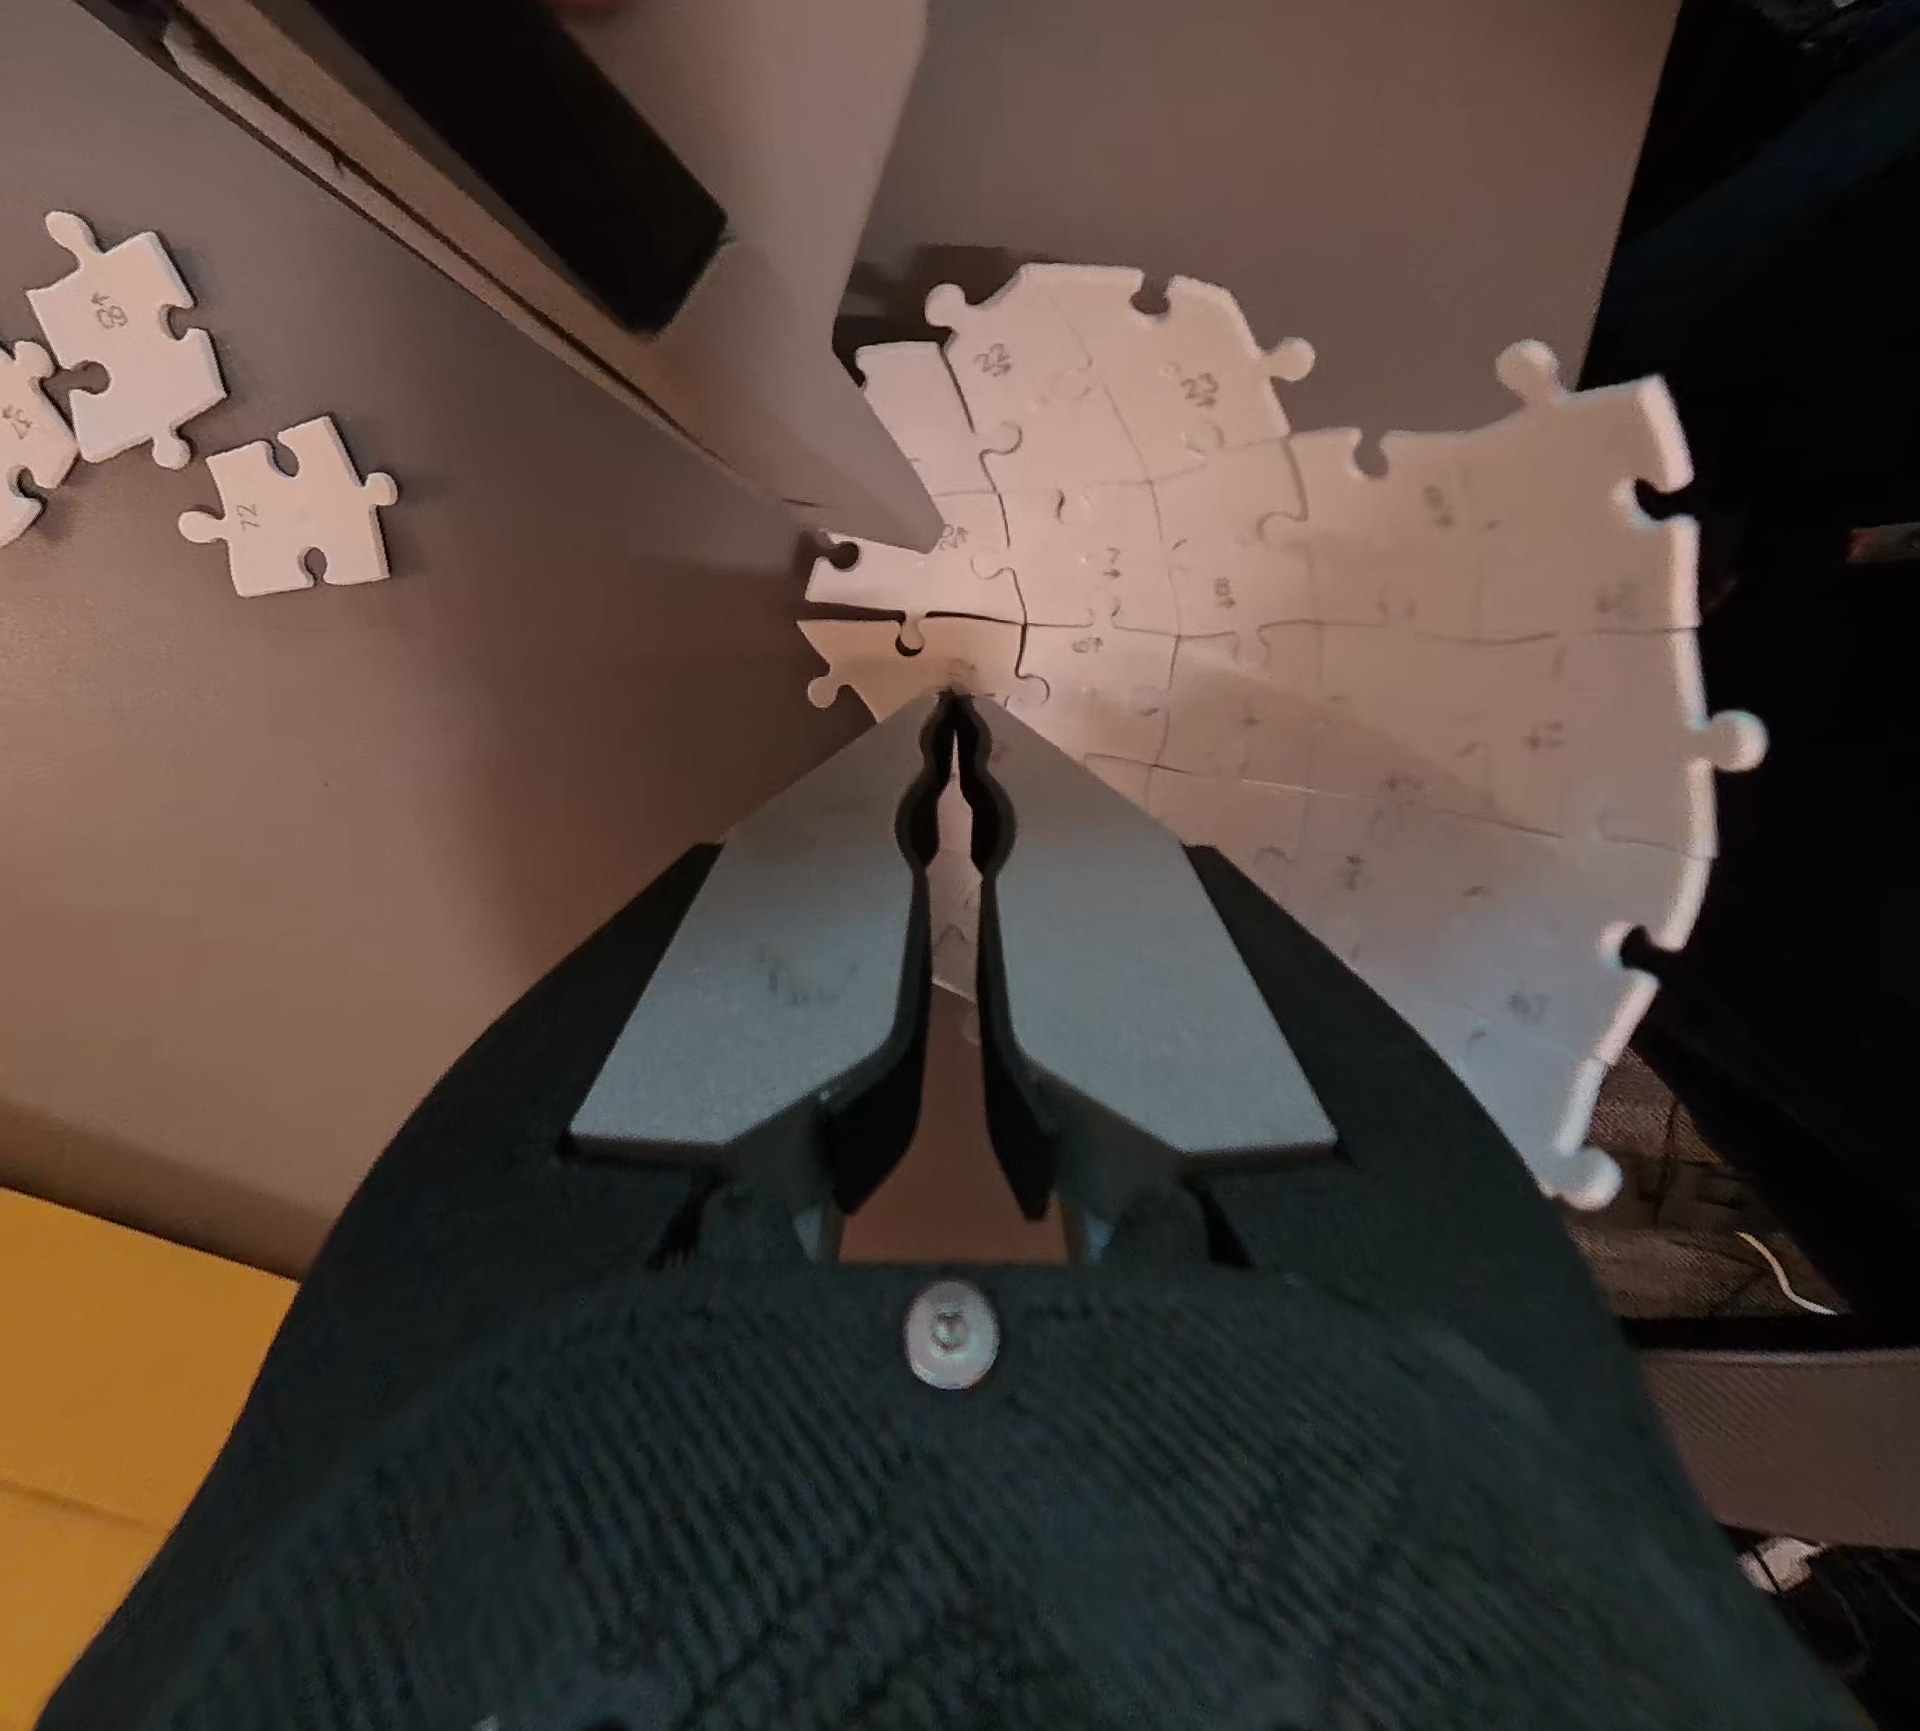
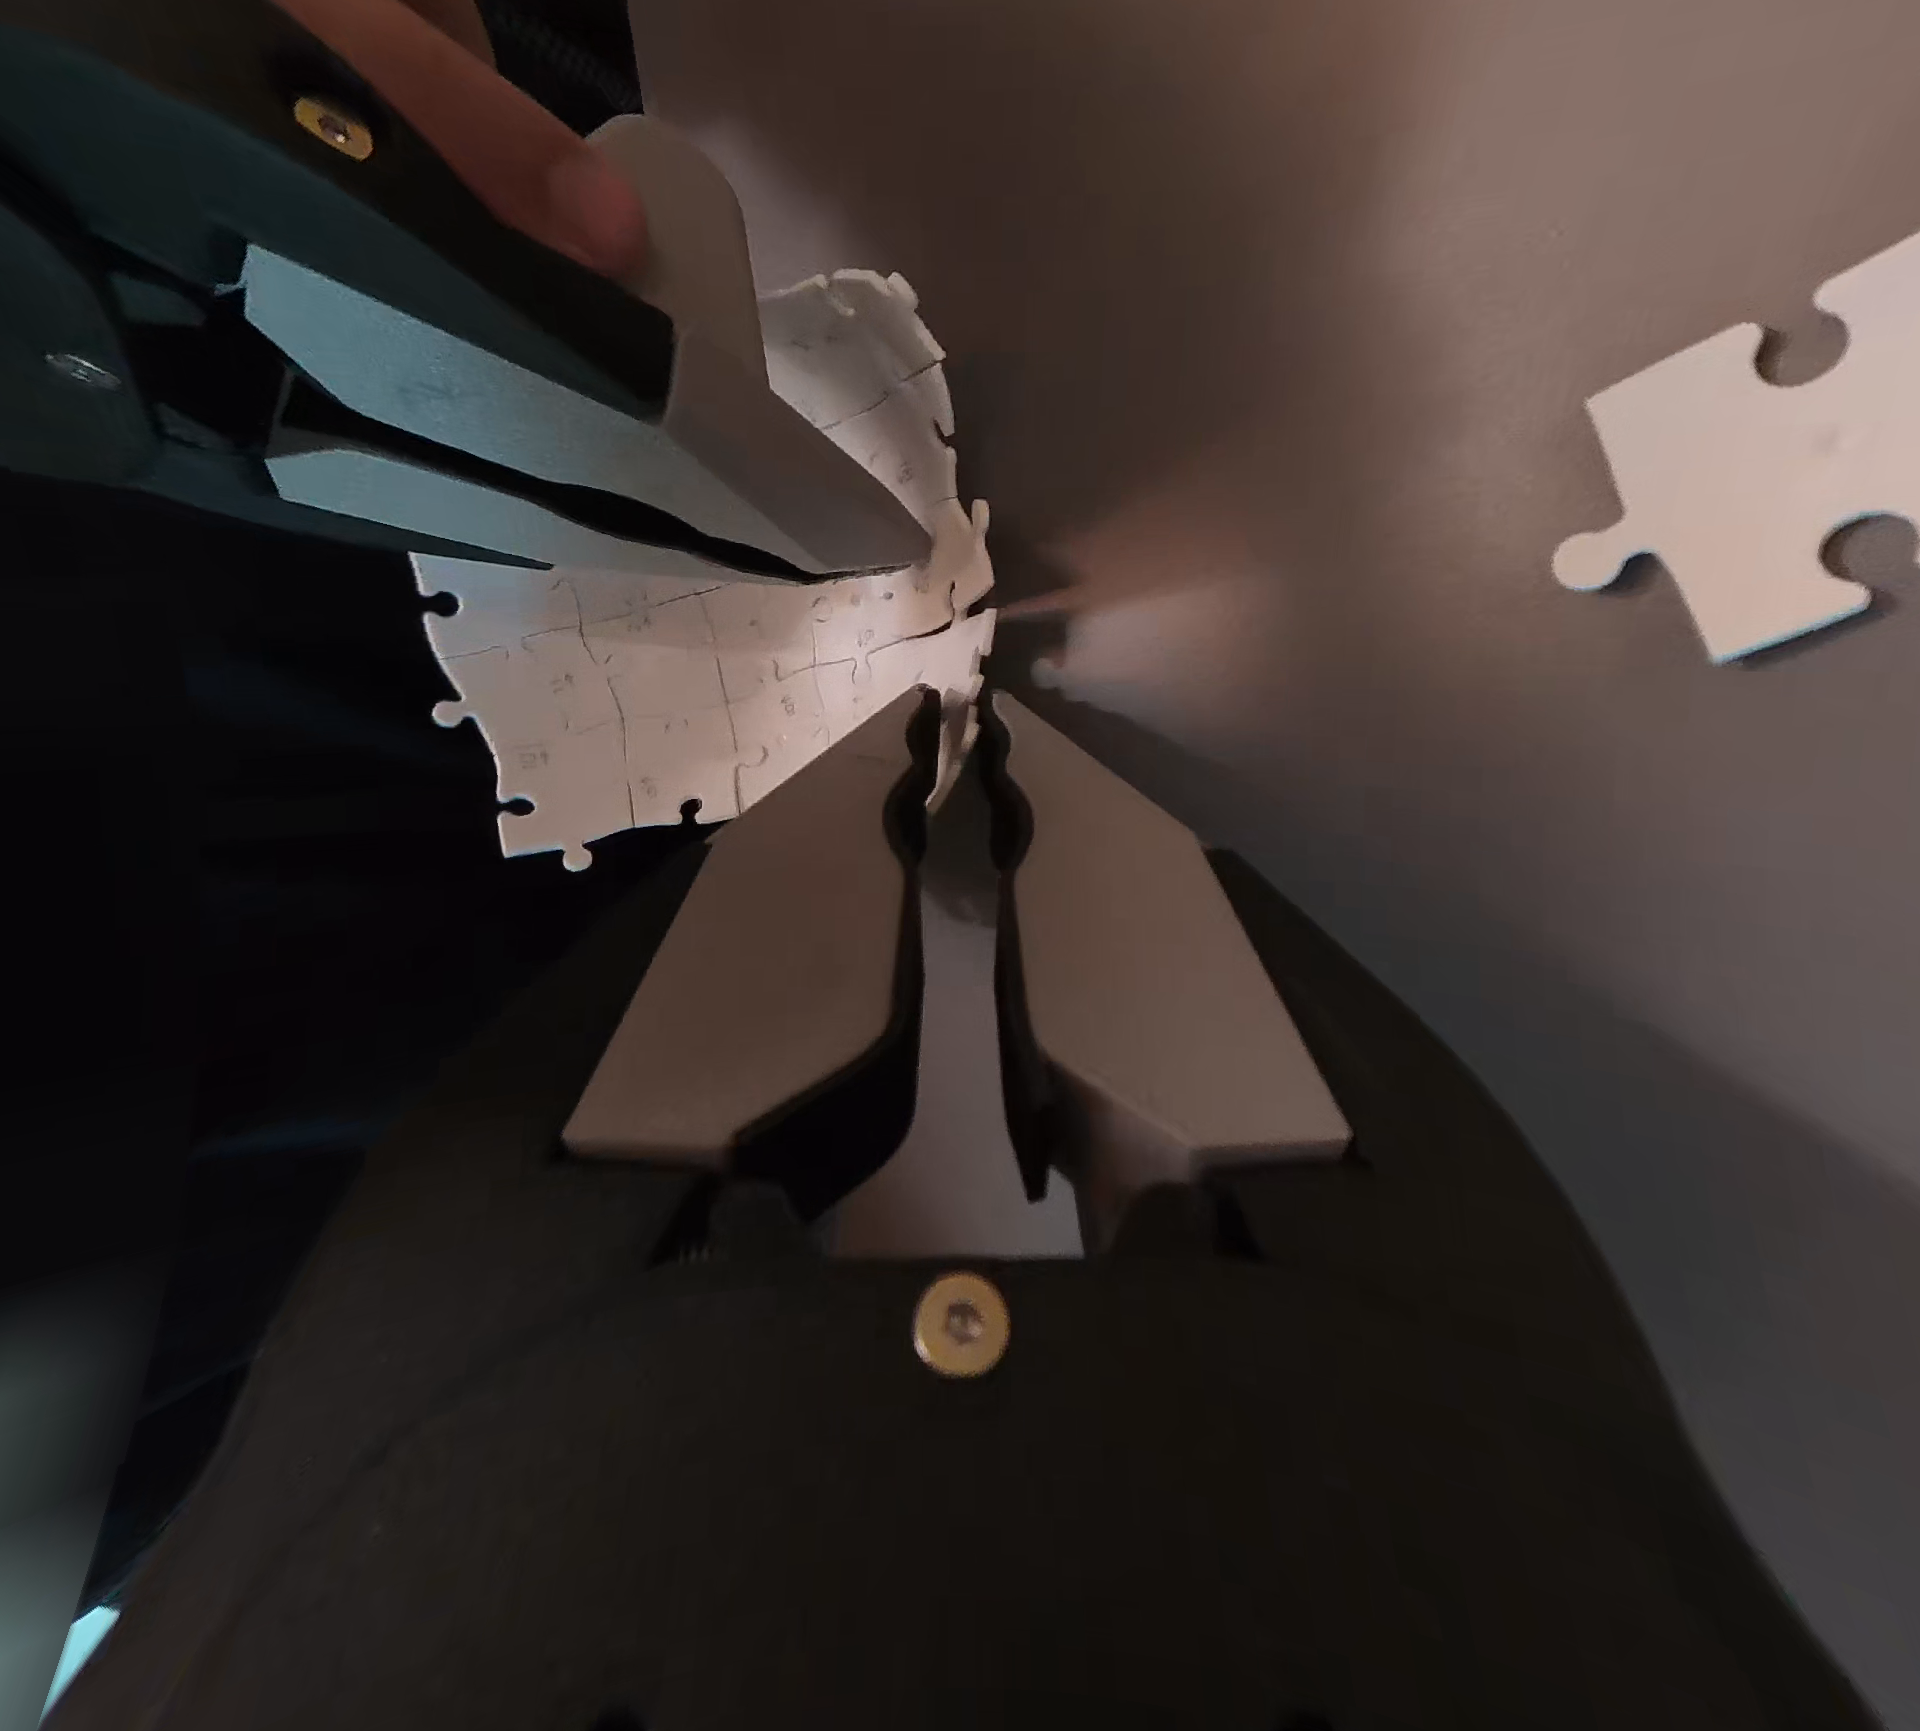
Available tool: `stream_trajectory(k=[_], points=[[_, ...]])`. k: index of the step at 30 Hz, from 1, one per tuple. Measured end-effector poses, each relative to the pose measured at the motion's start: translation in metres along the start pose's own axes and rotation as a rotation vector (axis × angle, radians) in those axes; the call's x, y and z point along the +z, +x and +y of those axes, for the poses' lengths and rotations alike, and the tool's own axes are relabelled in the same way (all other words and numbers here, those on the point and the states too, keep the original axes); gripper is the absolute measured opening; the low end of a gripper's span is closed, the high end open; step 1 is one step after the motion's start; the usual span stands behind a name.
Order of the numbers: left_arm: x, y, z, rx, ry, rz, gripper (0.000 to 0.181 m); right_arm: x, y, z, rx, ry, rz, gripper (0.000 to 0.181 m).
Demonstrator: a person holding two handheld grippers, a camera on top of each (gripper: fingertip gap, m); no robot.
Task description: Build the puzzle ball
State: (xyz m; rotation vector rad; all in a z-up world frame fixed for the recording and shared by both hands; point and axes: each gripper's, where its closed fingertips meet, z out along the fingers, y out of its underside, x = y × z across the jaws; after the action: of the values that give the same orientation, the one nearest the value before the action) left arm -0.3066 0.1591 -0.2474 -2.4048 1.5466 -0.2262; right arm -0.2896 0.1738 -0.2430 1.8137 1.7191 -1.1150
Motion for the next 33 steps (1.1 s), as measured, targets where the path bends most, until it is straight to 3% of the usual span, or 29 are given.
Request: stream_trajectory(k=[8, 26, 33], points=[[-0.001, -0.003, -0.005, -0.026, 0.050, 0.016, 0.000, 0.000, 0.001, -0.006, -0.075, 0.035, 0.023, 0.002], [-0.001, -0.005, -0.001, -0.049, 0.036, 0.029, 0.000, 0.003, 0.004, -0.015, -0.055, 0.088, 0.009, 0.001], [-0.014, -0.014, 0.008, -0.081, 0.034, -0.004, 0.000, 0.001, 0.003, -0.019, -0.060, 0.110, 0.020, 0.000]])
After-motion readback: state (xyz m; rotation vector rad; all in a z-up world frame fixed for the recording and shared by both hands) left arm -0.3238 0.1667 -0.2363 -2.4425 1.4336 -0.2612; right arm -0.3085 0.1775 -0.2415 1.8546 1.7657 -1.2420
